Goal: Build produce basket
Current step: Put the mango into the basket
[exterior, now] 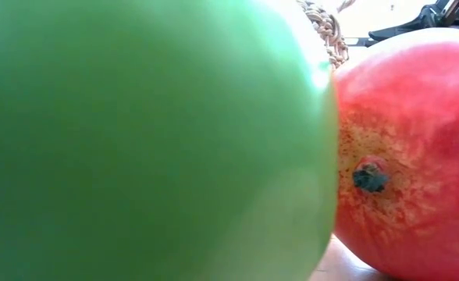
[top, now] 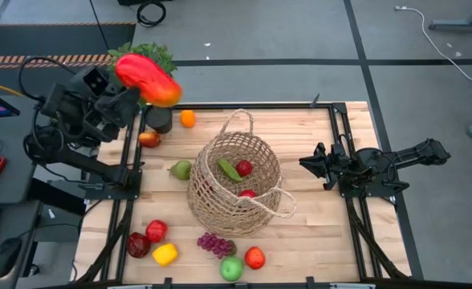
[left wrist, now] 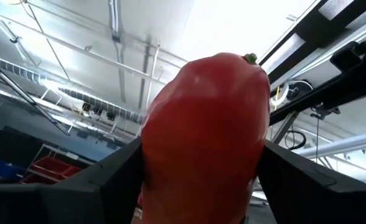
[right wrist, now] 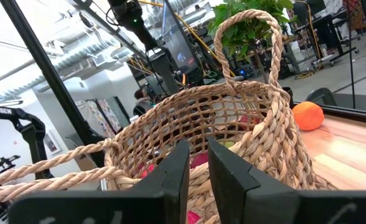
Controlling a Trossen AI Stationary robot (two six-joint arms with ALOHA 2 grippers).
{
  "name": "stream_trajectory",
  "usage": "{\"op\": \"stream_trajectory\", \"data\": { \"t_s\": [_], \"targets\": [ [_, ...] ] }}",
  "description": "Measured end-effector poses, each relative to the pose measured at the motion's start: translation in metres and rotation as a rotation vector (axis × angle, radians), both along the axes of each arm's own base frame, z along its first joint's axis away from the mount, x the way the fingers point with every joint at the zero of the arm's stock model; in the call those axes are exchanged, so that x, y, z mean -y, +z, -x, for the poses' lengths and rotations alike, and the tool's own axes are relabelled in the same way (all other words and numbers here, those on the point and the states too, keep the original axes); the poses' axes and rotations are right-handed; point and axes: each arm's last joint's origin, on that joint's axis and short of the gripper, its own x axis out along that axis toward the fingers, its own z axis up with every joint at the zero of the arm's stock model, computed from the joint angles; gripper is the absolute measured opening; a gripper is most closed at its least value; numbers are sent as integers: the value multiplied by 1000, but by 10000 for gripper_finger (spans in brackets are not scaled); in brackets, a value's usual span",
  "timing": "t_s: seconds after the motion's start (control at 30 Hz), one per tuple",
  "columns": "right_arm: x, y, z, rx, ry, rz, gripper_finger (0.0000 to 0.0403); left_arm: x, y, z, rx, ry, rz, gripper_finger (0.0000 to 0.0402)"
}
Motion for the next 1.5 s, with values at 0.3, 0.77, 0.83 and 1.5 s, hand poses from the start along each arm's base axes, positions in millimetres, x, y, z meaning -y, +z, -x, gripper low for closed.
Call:
{"op": "stream_trajectory", "data": {
  "t_s": [0.3,0.77,0.83,1.5],
  "targets": [
    [0,0,0,0,0,0,64,3,-28,-56,-218,129,-57,284],
    [0,0,0,0,0,0,64,0,-41,-112,-661,355,-93,284],
    [0,0,0,0,0,0,64,0,-41,-124,-785,409,-129,284],
    [0,0,0,0,0,0,64,7,-84,-198,-1206,467,-247,284]
  ]
}}
